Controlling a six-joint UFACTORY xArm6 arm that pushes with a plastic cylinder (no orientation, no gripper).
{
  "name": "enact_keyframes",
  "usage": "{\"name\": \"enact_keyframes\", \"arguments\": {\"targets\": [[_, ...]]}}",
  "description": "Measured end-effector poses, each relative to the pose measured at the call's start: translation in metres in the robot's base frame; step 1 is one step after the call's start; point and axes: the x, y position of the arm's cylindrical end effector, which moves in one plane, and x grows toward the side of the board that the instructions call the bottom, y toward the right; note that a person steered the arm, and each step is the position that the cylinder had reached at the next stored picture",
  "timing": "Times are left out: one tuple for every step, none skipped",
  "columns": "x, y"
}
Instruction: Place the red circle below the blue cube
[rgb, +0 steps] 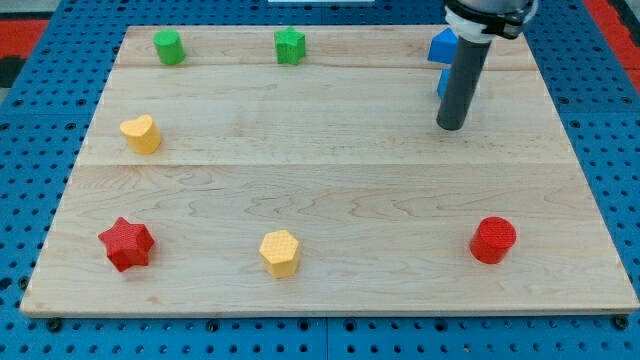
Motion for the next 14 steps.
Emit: {"name": "enact_keyframes", "arguments": {"targets": [[-0.023, -0.008], [-0.041, -0.009], [0.012, 0.016], [0.097, 0.080], [0.189, 0.099], [0.217, 0.059], [0.215, -0.039], [0.197, -0.009], [0.206, 0.016], [0.188, 0.034], [0.142, 0.058], [0.131, 0.060], [0.188, 0.082], [0.206, 0.026]]}}
